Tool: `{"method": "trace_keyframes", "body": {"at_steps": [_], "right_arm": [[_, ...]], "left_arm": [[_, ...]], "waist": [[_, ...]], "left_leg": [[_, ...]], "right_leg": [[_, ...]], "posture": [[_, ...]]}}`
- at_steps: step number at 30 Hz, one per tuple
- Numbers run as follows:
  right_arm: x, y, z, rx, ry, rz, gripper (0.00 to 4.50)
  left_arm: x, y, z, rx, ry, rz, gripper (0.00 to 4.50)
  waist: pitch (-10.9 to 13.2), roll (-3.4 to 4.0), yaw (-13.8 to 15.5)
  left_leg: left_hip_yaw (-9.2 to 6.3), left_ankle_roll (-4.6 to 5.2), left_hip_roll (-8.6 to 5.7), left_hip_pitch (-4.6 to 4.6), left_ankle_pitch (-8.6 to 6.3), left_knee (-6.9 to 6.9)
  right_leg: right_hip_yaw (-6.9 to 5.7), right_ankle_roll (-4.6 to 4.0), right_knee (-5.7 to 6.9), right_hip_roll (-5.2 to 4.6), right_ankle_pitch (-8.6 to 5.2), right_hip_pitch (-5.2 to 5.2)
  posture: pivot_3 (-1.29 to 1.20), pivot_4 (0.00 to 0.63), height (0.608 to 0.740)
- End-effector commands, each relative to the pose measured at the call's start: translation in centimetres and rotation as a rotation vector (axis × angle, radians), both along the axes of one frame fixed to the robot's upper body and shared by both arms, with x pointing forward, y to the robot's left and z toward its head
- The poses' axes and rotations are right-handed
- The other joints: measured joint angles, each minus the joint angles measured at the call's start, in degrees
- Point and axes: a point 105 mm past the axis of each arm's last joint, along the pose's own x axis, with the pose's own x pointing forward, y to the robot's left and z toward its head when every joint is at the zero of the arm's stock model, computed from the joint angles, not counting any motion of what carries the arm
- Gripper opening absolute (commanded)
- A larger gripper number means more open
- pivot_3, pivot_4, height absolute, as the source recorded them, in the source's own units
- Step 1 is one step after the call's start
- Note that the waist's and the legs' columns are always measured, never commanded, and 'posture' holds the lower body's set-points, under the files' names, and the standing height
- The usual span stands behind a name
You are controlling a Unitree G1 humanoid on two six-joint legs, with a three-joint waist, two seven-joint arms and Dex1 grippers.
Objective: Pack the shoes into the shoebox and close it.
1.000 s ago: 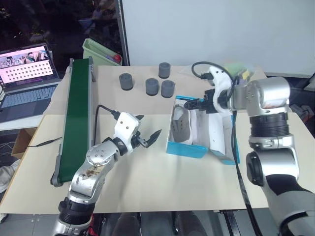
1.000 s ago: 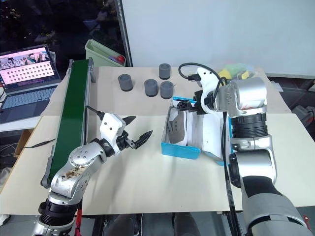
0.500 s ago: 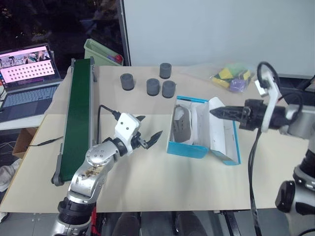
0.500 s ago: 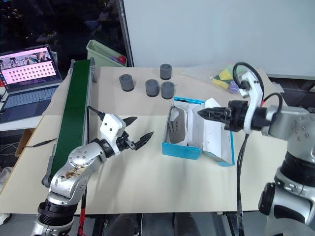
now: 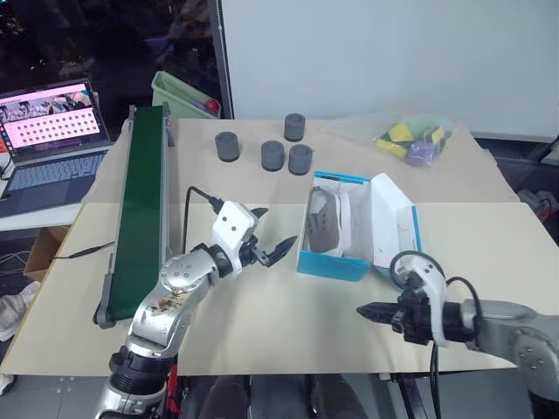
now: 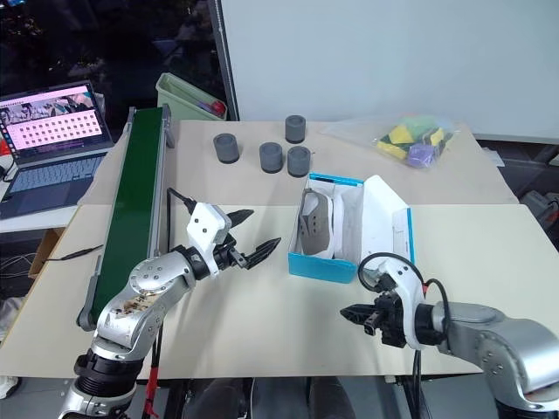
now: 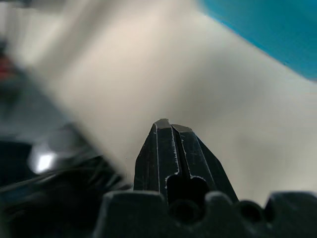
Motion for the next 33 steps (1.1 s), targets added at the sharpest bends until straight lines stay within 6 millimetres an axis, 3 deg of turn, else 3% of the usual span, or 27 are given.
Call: {"method": "trace_keyframes", "body": {"at_steps": [1,7,18,20,22,28,33], "right_arm": [[2.1,-1.7,-1.1,-0.06,-0.079,-0.154,0.02],[4.2,-4.6,-3.3,-0.083,-0.115,-0.419,0.02],[5.4,-8.4,-5.9,-0.028,-0.219,-0.879,0.02],[5.7,-9.5,-5.0,0.277,-0.284,-1.208,0.02],[5.3,-10.0,-5.3,0.466,-0.286,-1.402,0.02],[5.3,-10.0,-5.2,0.74,-0.28,-1.513,0.02],[6.3,-9.8,-2.6,0.893,-0.354,-1.432,0.02]], "left_arm": [[-0.4,-0.6,1.3,-0.005,-0.048,-0.045,4.5],[-2.0,-0.6,0.9,0.078,-0.032,-0.215,4.5],[-1.9,0.8,1.4,0.136,-0.025,-0.307,4.5],[-1.8,1.0,1.4,0.142,-0.026,-0.305,4.5],[-1.8,1.1,1.5,0.145,-0.028,-0.306,4.5],[-2.0,1.4,1.8,0.13,-0.033,-0.308,4.5],[-2.4,1.4,1.9,0.121,-0.021,-0.326,4.5]], "waist": [[0.0,0.0,0.2],[0.0,0.01,0.3],[0.0,0.0,0.3],[0.0,-0.03,0.4],[0.0,0.04,0.4],[-0.1,0.09,0.0],[-0.1,0.13,-1.1]], "left_leg": [[-0.01,0.0,0.01,-0.01,0.0,0.0],[0.01,0.0,0.01,-0.02,0.0,-0.01],[0.06,0.0,0.05,0.1,0.0,0.0],[0.11,0.0,0.04,0.15,0.0,0.0],[0.05,0.0,0.11,0.14,0.0,0.0],[0.12,0.01,0.08,0.06,-0.01,-0.06],[0.12,0.01,0.09,0.1,-0.01,-0.07]], "right_leg": [[-0.01,0.0,0.0,0.01,0.0,-0.01],[0.01,-0.04,0.01,0.01,0.01,-0.03],[0.03,-0.02,0.0,0.01,-0.01,0.1],[0.07,0.0,0.0,-0.01,0.0,0.13],[0.01,-0.02,0.04,0.05,0.0,0.1],[0.07,-0.41,0.02,-0.02,0.21,0.0],[0.08,-0.44,0.11,0.01,0.21,0.0]], "posture": [[0.0,0.15,0.729],[0.0,0.15,0.729],[0.0,0.15,0.729],[0.0,0.15,0.729],[0.0,0.15,0.729],[0.0,0.15,0.729],[0.0,0.15,0.729]]}}
